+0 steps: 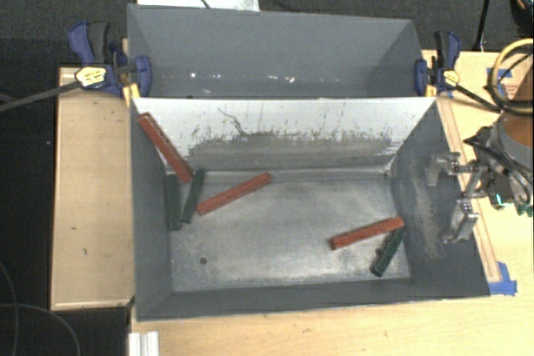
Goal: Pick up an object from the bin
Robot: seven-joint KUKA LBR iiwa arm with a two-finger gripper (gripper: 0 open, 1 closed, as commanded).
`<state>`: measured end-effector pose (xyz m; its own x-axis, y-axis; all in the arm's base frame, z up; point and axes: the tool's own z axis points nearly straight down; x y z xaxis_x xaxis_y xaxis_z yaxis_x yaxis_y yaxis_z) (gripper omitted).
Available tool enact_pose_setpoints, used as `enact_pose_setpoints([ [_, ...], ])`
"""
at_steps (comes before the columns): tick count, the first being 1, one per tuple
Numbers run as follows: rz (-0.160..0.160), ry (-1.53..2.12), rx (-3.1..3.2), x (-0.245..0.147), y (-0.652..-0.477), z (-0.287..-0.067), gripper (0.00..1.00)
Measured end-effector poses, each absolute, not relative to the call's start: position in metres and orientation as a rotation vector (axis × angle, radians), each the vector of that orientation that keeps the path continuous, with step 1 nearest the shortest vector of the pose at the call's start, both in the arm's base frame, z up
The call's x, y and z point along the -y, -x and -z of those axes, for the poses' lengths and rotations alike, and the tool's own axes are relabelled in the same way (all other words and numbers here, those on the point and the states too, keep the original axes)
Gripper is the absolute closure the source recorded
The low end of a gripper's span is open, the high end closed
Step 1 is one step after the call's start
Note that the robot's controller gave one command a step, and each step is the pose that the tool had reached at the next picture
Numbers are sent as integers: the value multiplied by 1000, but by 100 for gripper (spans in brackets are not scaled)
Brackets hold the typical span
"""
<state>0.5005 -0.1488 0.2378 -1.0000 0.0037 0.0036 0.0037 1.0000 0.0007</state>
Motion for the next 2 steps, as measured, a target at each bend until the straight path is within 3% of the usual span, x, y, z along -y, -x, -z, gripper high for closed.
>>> enact_pose_setpoints([
  [1, 4, -179, 3131, 135, -490, -98, 0],
  [2, 5, -560, 3089, 86, -507, -70, 0],
])
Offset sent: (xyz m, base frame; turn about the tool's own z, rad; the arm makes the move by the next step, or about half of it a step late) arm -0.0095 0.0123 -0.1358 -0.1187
